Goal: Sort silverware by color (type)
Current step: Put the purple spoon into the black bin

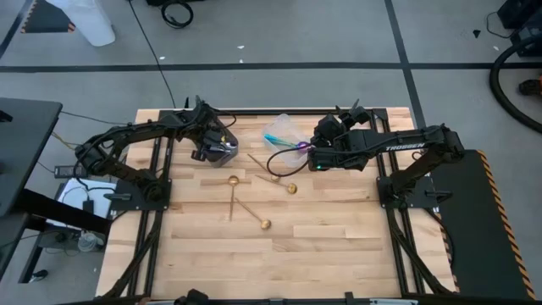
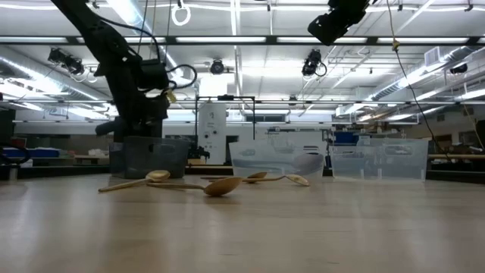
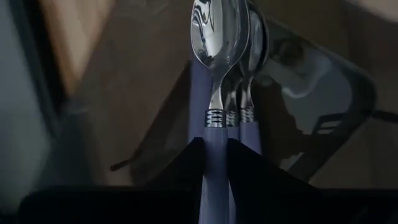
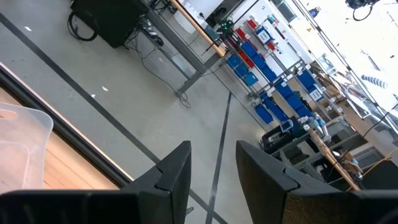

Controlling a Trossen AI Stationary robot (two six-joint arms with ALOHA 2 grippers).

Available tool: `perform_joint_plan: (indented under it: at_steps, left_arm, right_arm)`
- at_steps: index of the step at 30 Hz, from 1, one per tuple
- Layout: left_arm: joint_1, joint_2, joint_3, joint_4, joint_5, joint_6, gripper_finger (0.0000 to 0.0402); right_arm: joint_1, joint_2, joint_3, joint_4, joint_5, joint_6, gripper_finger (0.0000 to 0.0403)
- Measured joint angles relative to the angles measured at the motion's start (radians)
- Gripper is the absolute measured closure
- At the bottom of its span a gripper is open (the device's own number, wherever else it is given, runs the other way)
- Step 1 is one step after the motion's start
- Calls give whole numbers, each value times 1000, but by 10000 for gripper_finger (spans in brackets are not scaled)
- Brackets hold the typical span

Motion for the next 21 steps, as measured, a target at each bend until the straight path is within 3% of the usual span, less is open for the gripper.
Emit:
perform_joint_plan:
  at_steps: [9,15,21]
  left_arm:
    - [0,117,2,2,3,-22,331]
    - [-8,121,3,3,-9,-29,329]
    - [-9,120,2,7,-34,-54,296]
  right_arm:
    - [0,0,0,0,0,0,266]
    - [0,0,0,0,0,0,266]
    - [0,0,0,0,0,0,266]
